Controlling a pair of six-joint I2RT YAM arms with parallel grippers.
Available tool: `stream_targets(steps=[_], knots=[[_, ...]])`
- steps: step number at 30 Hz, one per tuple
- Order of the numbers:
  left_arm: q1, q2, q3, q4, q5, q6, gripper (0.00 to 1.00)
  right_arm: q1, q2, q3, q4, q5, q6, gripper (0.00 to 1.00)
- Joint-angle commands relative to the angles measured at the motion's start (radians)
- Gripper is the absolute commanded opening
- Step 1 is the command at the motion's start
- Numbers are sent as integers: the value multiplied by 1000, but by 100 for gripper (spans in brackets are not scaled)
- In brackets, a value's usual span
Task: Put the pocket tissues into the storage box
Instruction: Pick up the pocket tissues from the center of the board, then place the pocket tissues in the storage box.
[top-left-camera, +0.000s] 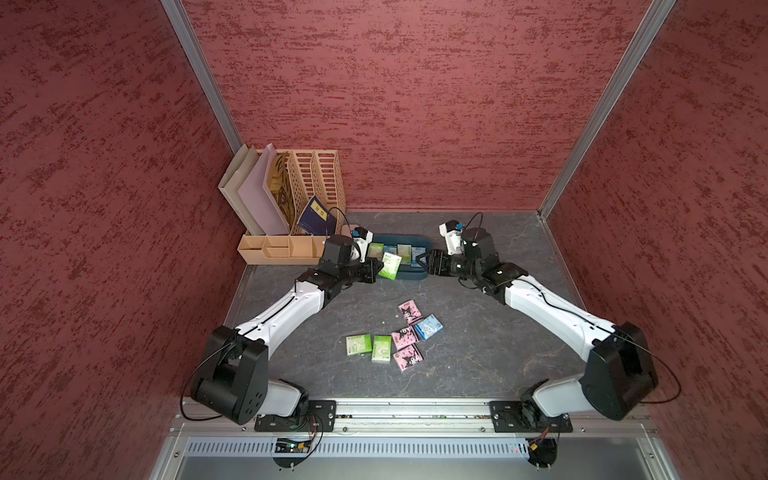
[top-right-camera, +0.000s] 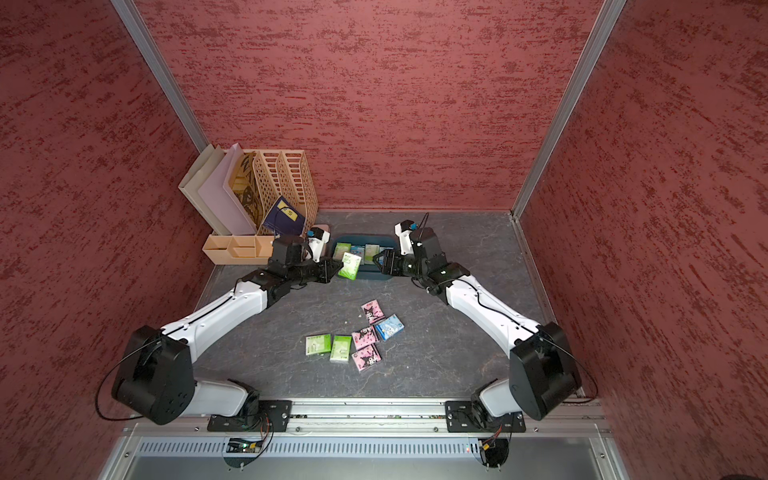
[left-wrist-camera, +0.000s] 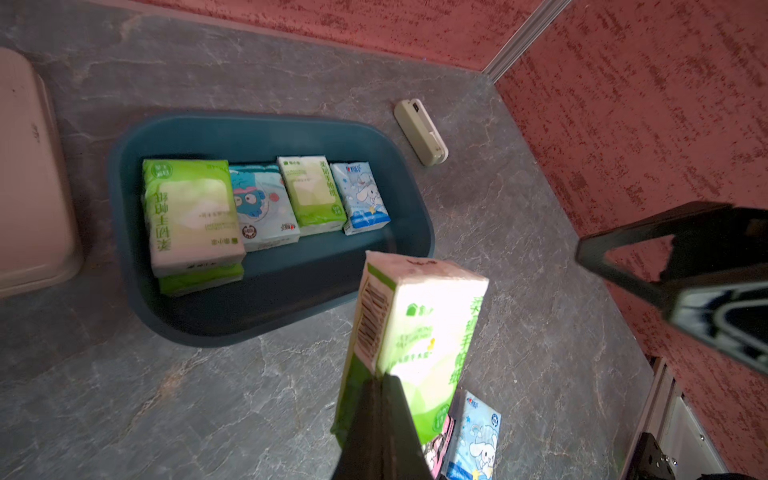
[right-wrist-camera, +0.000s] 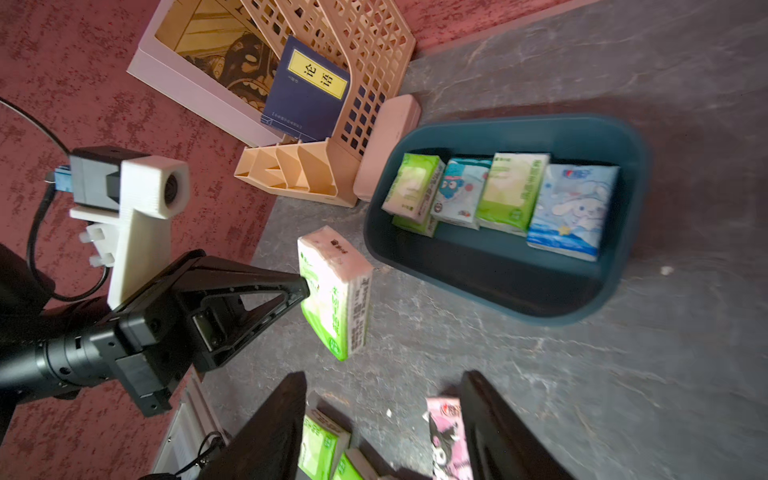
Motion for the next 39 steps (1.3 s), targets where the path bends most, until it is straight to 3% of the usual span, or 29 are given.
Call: stream_targets(steps=[1,12,20,21,22,23,24,29,39], knots=[[15,-39,-16,101,16,-31,0,38,76,56,123,-38,26,62],[25,-49,-42,116,86,-35,0,81,242,186,218,-78,63,55],[41,-68,-53,107,90,-31,0,84,272,216,197,-88,73,12],[43,-68,-54,106,88,-32,11,85,268,213,197,-83,70,7],[47,-66,-54,103,87,-33,45,85,262,210,194,-75,68,5],[48,-65,-52,99,81,-34,89,84,255,209,190,-66,66,5],[49,-64,-50,95,74,-37,100,84,250,211,183,-57,59,5],[66,-58,-42,72,53,-44,100,69,283,305,47,3,8,5],[123,-78,-10,-6,38,18,100,-51,602,729,-252,-104,25,3]])
